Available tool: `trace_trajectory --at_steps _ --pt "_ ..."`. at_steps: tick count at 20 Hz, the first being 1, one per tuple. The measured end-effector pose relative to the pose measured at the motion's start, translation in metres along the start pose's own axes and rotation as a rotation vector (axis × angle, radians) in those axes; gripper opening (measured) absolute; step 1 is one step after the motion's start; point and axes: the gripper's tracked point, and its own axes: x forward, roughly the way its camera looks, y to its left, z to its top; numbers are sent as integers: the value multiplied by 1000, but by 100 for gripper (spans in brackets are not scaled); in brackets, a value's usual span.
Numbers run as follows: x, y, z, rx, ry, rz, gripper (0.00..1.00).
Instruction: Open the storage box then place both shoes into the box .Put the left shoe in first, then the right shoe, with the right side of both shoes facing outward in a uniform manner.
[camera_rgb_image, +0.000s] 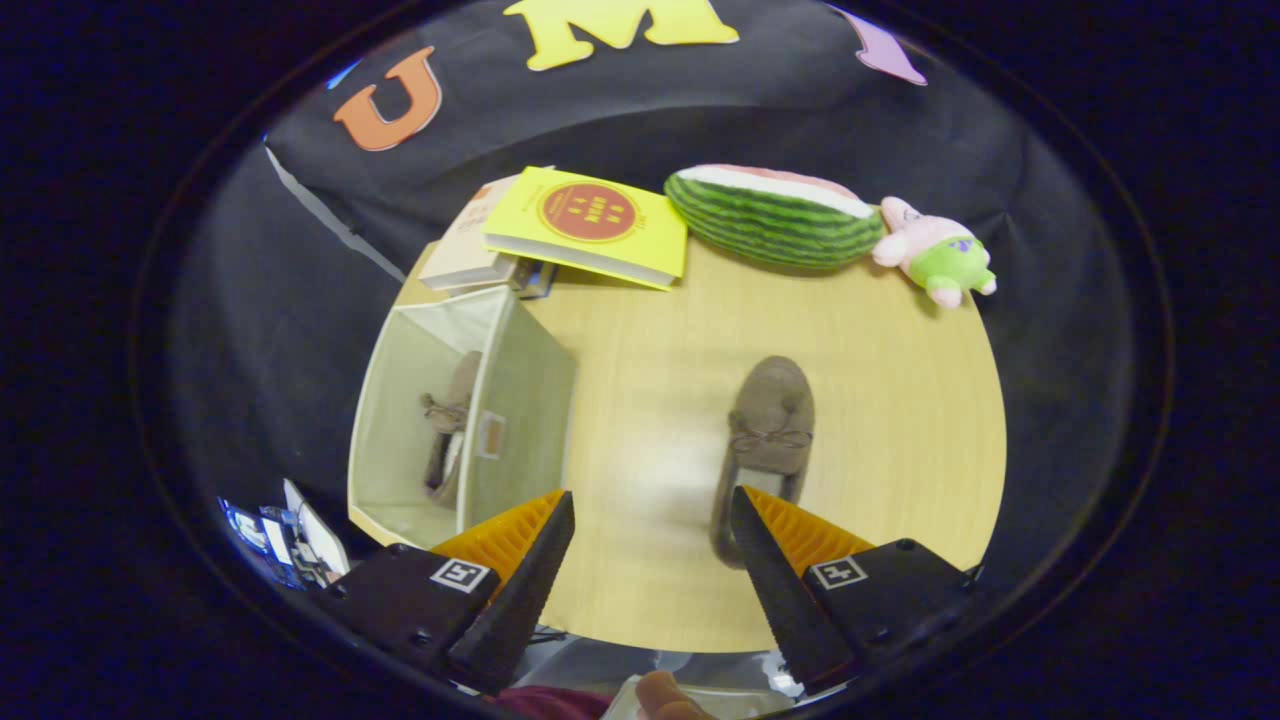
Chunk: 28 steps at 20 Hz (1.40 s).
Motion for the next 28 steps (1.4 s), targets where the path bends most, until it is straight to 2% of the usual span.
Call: trace_trajectory --at_steps 6,10,13,16,21,22,25,28 --pt "40 -61 -20 51 94 -51 99" --pt "71 -105 -34 76 156 -145 97" --pt "90 -118 -42 121 191 -135 94" --pt "100 -135 -41 128 199 -168 89" --pt "116 -118 -41 97 230 -93 44" --pt "120 -118 -41 93 231 -83 40" --pt "129 -113 -42 93 221 -32 13" --pt "131 -114 -43 104 220 -1 7"
